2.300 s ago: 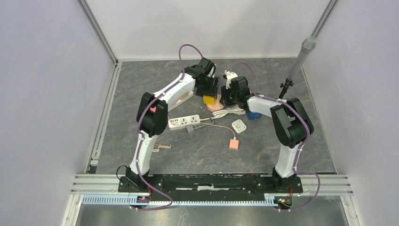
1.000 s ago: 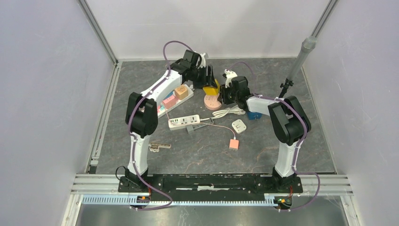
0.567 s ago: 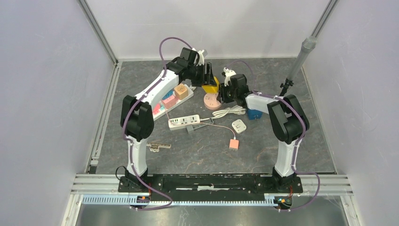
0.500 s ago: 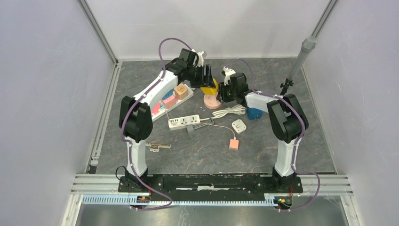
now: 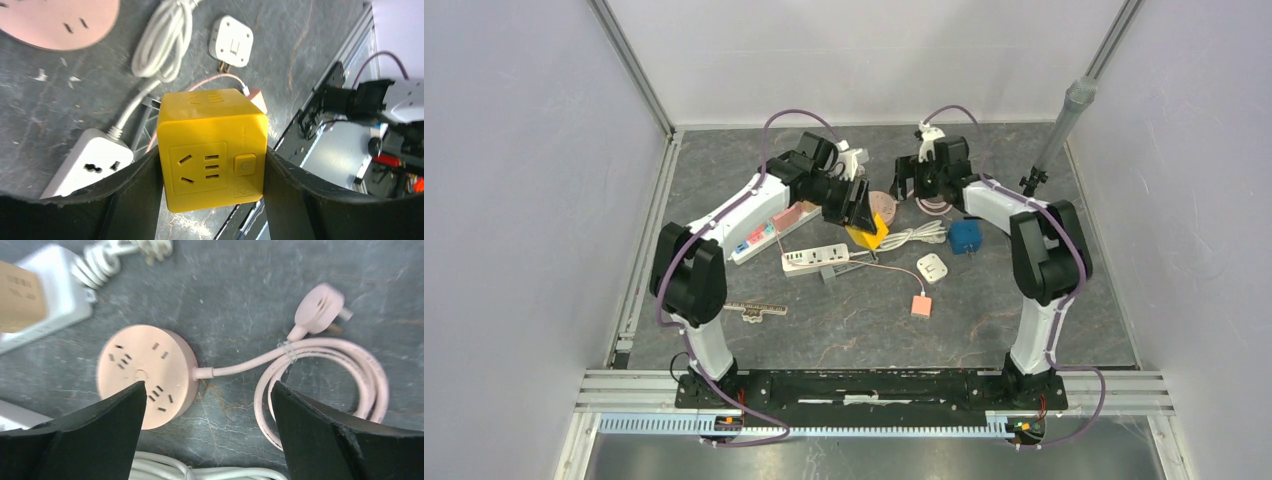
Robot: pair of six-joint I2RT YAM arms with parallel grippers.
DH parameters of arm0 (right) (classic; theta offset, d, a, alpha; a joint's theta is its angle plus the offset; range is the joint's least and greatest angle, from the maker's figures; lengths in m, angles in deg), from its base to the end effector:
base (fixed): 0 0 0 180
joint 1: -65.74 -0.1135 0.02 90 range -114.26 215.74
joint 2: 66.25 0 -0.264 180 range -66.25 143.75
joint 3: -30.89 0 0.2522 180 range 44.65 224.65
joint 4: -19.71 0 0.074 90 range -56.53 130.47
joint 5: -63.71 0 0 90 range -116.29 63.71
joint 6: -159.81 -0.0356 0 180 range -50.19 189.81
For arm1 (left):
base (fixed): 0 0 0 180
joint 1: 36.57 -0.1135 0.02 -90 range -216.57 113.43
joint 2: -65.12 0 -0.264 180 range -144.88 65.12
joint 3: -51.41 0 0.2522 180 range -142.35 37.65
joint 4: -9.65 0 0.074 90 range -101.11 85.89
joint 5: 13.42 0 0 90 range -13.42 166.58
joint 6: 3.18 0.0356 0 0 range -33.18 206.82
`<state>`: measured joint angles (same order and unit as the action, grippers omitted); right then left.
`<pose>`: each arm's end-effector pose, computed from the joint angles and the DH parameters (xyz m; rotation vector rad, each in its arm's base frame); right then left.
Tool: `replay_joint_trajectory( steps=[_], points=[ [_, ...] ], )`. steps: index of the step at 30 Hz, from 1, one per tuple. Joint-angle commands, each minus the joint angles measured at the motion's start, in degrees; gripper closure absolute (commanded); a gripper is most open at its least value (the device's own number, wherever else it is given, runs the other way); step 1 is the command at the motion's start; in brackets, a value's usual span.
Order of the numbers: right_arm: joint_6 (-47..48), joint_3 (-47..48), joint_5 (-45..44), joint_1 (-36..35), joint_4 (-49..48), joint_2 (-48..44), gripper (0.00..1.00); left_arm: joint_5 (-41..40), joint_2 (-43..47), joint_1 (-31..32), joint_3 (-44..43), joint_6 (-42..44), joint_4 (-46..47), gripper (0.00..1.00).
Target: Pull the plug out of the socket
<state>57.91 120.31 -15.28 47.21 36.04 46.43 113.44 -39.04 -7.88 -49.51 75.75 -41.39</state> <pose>0.4126 0.1455 0.1881 -0.2364 2.2832 0.4965 0.3373 -0.2089 0.2720 0.6647 2.4914 -1.0844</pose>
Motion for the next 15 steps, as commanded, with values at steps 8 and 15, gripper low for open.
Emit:
replay_joint_trajectory(
  steps=[8,15],
  points=[
    [-7.47,-12.68,15.92,4.60,-28.06,-14.91,0.02,9.84,3.00,7.96,8.34,8.24,1.89,0.68],
    [-4.87,-11.72,15.49,4.29,-26.62,-15.67,0.02,8.84,3.90,9.82,18.64,0.63,11.38,0.64]
  ],
)
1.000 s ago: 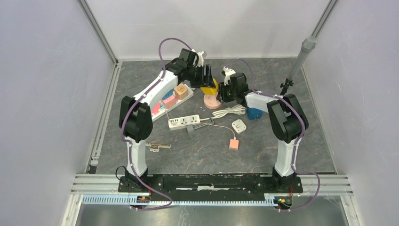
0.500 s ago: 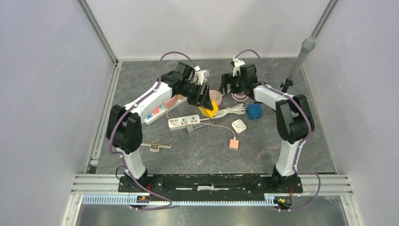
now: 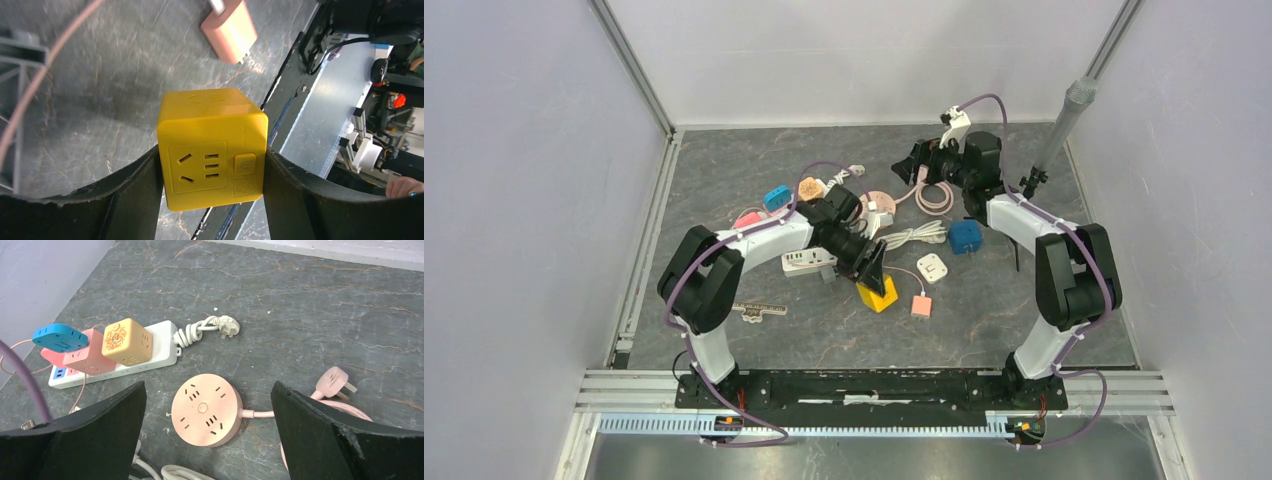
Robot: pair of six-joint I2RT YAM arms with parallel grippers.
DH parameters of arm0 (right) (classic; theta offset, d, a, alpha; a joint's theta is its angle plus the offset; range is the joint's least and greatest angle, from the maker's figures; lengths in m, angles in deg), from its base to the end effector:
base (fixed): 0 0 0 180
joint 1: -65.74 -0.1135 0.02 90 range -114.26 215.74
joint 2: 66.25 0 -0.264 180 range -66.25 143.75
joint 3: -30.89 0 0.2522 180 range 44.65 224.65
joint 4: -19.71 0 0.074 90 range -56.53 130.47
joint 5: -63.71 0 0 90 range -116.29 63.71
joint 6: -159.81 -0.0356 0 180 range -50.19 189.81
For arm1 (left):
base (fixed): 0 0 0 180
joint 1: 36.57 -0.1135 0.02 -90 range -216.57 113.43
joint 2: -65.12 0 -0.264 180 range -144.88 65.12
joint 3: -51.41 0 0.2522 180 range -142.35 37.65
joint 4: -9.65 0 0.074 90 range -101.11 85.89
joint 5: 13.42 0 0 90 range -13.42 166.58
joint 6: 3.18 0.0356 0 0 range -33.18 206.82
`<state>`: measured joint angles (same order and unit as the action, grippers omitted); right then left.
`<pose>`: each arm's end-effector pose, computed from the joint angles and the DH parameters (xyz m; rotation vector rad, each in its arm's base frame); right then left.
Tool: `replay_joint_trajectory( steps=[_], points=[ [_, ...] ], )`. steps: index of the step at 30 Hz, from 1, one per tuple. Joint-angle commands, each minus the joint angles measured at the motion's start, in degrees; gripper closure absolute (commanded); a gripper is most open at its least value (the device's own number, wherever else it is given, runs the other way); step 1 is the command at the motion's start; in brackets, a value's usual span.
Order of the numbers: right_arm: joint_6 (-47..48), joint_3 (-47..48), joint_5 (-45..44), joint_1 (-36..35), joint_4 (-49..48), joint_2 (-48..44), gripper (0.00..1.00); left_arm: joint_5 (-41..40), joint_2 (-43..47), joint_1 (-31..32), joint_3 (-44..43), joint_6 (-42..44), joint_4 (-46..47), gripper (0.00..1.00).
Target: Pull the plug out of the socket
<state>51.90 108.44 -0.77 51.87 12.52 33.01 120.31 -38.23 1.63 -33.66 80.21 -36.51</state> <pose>0.3842 0.1107 0.2542 -0.2580 1.8544 0.7925 0.2704 -0.2441 0.2013 0.9908 2.5818 -1.2598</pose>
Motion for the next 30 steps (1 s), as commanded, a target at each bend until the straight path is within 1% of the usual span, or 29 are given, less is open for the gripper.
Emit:
replay_joint_trajectory(
  steps=[1,3,4,5,7,9,11,12,16,20,24,26,28,30],
  points=[
    [1.49,-0.57,0.70,-0.37,-4.40,-2.67,0.02,1.54,2.90,0.60,2.90,-4.16,6.73,0.63],
    [1.58,-3.26,-0.03,-0.46,-8.19,-3.92,0.02,0.26,2.17,1.57,2.76,-4.91,6.65,0.59],
    [1.51,-3.57,-0.05,-0.45,-8.43,-4.19,0.02,-0.22,1.62,1.97,2.52,-5.42,6.56,0.56],
    [1.50,-2.53,0.28,-0.46,-6.70,-3.79,0.02,-0.57,1.20,2.58,2.41,-6.30,6.56,0.53],
    [2.65,2.04,1.86,-0.37,-0.06,-2.27,0.02,-2.00,0.47,3.73,2.55,-7.86,6.56,0.43],
    [6.17,5.98,4.06,-0.26,6.26,-0.96,0.02,-3.13,0.09,4.84,2.73,-8.79,6.49,0.31],
    [7.88,6.23,5.81,-0.26,7.51,-1.01,0.02,-4.60,0.24,5.62,2.83,-9.20,6.32,0.22],
    [8.20,5.54,6.09,-0.29,7.02,-1.45,0.02,-5.26,0.25,5.90,2.75,-9.21,6.09,0.20],
    [10.93,6.71,5.29,-0.29,10.86,-1.18,0.02,-7.45,0.23,6.36,3.94,-9.07,6.96,0.15],
    [10.11,5.47,2.52,-0.37,12.62,-3.11,0.02,-9.37,-0.06,6.37,2.75,-8.39,6.11,0.13],
    [7.90,5.79,-2.26,-0.50,15.75,-4.51,0.02,-17.21,2.58,6.36,0.72,-6.08,3.97,0.11],
    [6.00,5.83,-2.36,-0.81,16.21,-5.20,0.02,-20.64,4.64,6.28,-1.45,-4.65,1.54,0.10],
    [5.70,5.48,-3.54,-1.85,16.43,-5.81,0.02,-24.84,8.10,6.21,-1.64,-4.46,1.76,0.08],
    [5.05,5.02,-4.92,-3.00,16.73,-6.40,0.02,-27.33,11.24,5.95,-1.16,-4.93,2.63,0.07]
  ],
)
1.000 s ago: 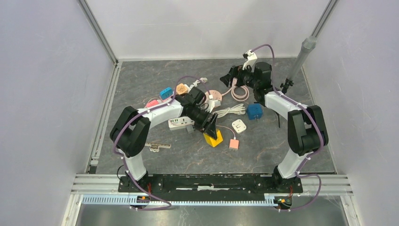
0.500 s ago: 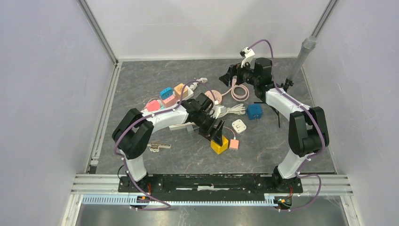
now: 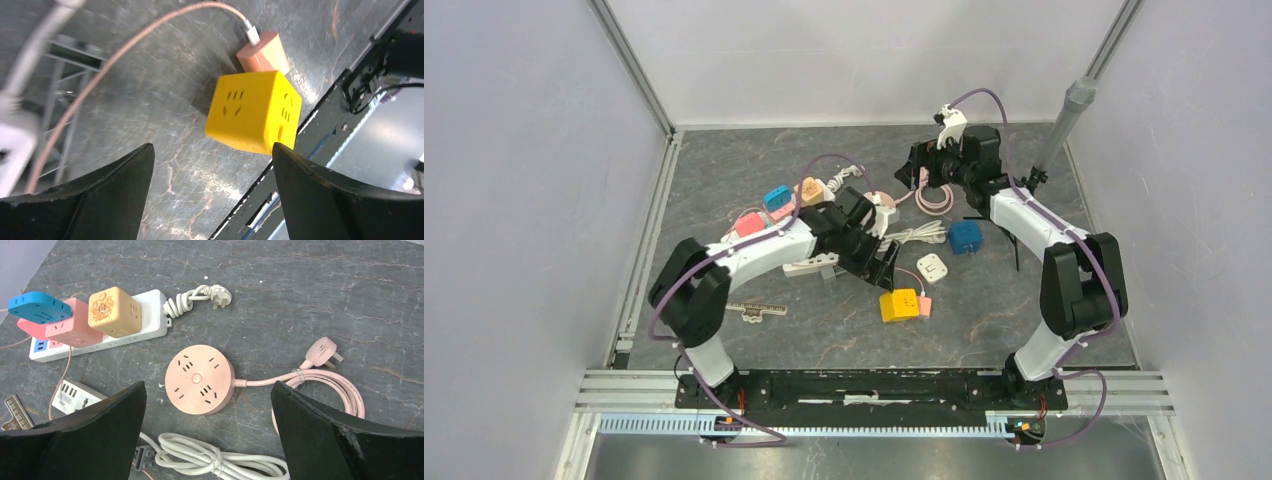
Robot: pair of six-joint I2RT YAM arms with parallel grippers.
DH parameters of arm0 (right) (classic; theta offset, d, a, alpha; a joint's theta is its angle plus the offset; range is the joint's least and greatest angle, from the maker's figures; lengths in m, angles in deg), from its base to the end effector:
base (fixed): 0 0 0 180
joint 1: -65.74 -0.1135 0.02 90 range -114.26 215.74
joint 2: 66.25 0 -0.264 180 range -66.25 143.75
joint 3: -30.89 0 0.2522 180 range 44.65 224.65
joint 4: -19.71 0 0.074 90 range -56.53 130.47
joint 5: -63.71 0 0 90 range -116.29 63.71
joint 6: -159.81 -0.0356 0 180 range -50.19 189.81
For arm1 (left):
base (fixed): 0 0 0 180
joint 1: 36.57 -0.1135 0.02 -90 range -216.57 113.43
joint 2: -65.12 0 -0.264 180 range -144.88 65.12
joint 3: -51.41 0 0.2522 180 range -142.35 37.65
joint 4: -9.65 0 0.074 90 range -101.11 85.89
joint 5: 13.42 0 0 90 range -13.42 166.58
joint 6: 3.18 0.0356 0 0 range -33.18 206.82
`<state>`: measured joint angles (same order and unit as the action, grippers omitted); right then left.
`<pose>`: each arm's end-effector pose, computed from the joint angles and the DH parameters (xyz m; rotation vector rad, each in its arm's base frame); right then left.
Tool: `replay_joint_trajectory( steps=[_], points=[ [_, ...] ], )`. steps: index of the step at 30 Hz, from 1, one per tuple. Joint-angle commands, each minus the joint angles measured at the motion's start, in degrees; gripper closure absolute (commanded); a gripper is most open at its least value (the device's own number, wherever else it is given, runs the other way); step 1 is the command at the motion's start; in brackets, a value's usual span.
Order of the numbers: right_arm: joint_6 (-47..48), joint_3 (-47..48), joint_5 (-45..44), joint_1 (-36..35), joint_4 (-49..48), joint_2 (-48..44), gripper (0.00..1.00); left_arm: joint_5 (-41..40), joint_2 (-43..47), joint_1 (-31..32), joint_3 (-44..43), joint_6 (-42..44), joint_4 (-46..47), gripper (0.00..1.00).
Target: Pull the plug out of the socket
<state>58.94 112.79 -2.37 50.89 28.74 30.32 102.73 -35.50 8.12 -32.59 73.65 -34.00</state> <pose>0.3750 0.1144 0.2691 -0.3452 1.9849 0.7023 0.2469 -0.2663 0.2088 0.9141 2.6122 -0.9162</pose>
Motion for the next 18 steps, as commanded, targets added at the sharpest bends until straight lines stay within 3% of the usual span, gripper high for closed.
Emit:
replay_joint_trajectory(
  steps=[1,10,18],
  points=[
    [-2.46,0.26,-3.83,-2.69,0.22,-4.09,0.02,-11.15,9.70,-0.64,-2.07,1.21,0.51,0.06],
    [-3.23,0.79,-7.07,-7.41,0.93,-3.58,0.04,-20.78,18.04,-4.54,-0.98,-0.47,1.76,0.06],
    [-6.24,1.25,-7.46,-15.98,-3.79,0.98,0.08,-27.42,21.37,-19.02,-2.99,-8.04,1.49,0.06]
  ],
)
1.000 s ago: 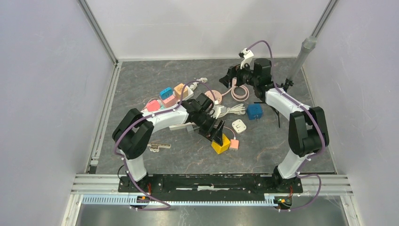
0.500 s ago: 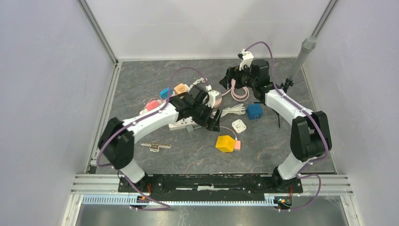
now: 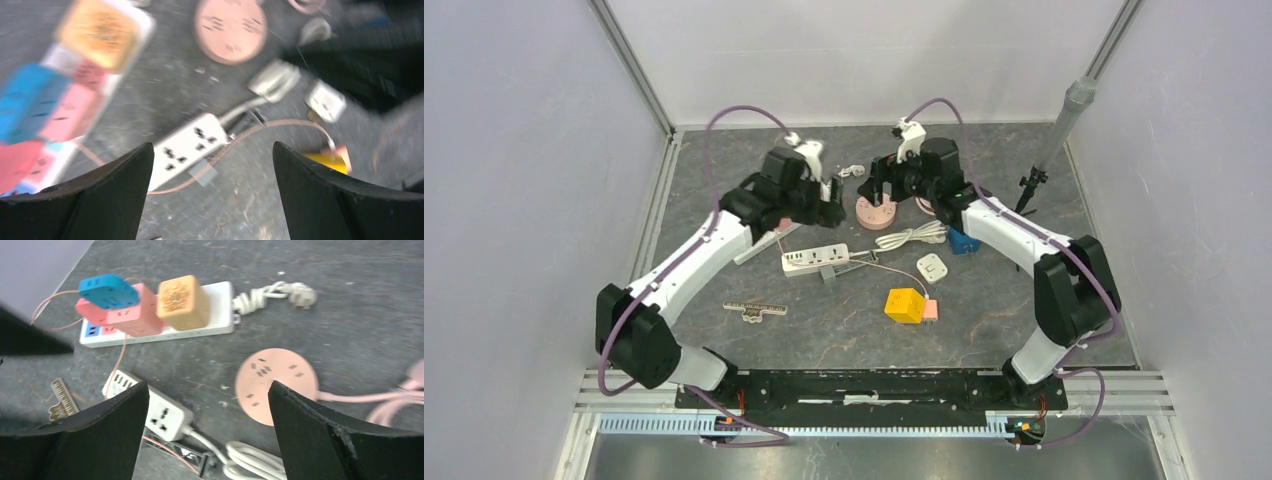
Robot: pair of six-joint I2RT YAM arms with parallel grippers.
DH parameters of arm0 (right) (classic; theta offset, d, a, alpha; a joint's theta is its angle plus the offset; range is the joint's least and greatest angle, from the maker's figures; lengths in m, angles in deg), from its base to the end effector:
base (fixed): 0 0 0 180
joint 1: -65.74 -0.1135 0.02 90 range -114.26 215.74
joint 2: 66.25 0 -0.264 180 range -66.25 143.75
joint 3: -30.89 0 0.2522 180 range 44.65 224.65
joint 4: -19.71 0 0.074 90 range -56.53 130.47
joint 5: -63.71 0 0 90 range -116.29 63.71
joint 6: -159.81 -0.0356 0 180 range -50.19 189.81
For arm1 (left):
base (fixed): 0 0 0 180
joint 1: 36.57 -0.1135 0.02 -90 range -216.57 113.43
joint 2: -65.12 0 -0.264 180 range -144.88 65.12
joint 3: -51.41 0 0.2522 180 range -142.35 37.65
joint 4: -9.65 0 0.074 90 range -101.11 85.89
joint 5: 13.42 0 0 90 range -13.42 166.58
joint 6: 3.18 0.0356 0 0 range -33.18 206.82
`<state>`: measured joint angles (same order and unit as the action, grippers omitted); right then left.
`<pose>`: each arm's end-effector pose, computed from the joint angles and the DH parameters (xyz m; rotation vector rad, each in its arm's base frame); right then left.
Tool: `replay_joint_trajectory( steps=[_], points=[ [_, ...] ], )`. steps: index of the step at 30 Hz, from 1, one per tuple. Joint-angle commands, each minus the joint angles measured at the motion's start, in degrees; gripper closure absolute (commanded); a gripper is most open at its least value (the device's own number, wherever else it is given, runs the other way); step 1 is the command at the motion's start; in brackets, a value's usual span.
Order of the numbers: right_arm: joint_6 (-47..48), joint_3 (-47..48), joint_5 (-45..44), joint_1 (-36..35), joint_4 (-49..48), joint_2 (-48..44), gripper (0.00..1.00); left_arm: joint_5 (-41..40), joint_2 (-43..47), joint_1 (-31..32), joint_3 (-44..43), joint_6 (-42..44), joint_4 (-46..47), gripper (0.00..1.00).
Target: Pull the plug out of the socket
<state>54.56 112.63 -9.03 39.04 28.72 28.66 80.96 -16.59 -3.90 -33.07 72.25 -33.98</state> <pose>0.3420 0.1838 0.2783 -0.4046 1.9798 0.7686 0.2651 -0.1732 0.3153 0.4076 2.2997 -0.5096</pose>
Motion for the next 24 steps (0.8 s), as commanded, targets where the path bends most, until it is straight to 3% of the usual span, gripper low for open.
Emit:
replay_joint_trajectory(
  steps=[1,5,11,20,24],
  points=[
    [-2.27,2.29,-1.15,-5.38,-3.89,3.53,0.10,-6.32,2.17,-8.84,-2.62,-7.86,1.31,0.06],
    [-1.18,4.62,-4.50,-10.34,-5.83,7.28,0.14,-8.66,-0.36,-13.93,-4.28,-11.61,-1.21,0.06],
    [2.79,15.18,-15.31,-13.72,-0.04,15.95,0.05,-9.85,-4.77,-21.29,-11.01,-13.89,-7.95,0.06],
    [6.97,23.22,-16.30,-15.08,-4.77,26.45,0.07,-4.70,-10.79,-28.60,-15.50,-16.22,-10.38,0.07],
    [7.66,28.38,-14.34,-15.40,-1.60,30.11,0.10,-1.30,-12.75,-30.51,-16.06,-16.49,-10.75,0.08]
  ],
)
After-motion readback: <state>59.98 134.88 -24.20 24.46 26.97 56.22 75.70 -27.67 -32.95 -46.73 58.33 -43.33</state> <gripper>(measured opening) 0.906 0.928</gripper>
